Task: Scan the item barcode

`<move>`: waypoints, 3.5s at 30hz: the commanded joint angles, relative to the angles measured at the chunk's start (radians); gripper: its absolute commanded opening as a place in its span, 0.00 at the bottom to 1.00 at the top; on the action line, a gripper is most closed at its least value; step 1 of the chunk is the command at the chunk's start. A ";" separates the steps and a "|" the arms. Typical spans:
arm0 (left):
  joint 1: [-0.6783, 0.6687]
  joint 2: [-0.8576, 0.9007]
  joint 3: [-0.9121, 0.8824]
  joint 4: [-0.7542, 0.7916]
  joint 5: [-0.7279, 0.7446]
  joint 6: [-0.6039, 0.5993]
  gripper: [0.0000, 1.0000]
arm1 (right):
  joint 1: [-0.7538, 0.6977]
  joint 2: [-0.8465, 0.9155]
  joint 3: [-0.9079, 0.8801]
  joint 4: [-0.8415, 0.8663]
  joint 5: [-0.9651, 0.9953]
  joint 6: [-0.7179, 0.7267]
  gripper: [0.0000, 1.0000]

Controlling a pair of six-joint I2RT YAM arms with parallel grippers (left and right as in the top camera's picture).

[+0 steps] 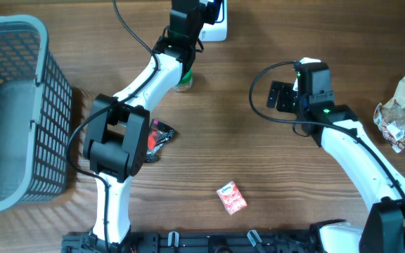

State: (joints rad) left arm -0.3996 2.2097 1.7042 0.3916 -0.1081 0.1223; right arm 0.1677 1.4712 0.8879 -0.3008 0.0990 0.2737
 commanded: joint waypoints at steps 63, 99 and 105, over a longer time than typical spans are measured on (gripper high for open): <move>-0.087 -0.208 0.018 -0.087 -0.054 -0.107 0.35 | -0.060 0.074 0.003 0.166 -0.385 0.097 1.00; -0.161 -0.431 0.018 -0.542 0.639 -1.313 0.34 | -0.292 0.124 0.002 1.036 -1.270 1.327 0.97; -0.161 -0.431 0.018 -0.542 0.639 -1.312 0.34 | -0.317 0.124 0.002 1.045 -1.334 1.350 0.69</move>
State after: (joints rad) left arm -0.5415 1.8256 1.6936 -0.1951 0.4580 -1.2247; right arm -0.1402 1.5597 0.9024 0.7761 -1.1976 1.5856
